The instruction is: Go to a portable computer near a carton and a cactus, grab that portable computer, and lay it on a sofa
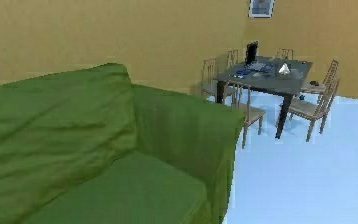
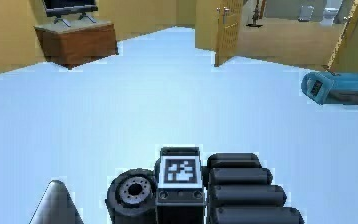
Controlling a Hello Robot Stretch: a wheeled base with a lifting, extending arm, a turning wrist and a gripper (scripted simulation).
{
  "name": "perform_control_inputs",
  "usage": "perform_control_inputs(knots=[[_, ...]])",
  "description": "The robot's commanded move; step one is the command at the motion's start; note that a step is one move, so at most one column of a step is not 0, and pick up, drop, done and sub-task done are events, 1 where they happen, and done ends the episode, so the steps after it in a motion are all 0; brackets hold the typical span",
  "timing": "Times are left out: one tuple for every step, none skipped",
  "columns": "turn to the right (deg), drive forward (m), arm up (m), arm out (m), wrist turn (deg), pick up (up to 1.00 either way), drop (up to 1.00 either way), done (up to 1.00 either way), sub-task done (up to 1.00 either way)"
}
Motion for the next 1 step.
perform_control_inputs(knots=[[45.0,0.0,0.0,0.0,0.0,0.0,0.0,0.0,0.0]])
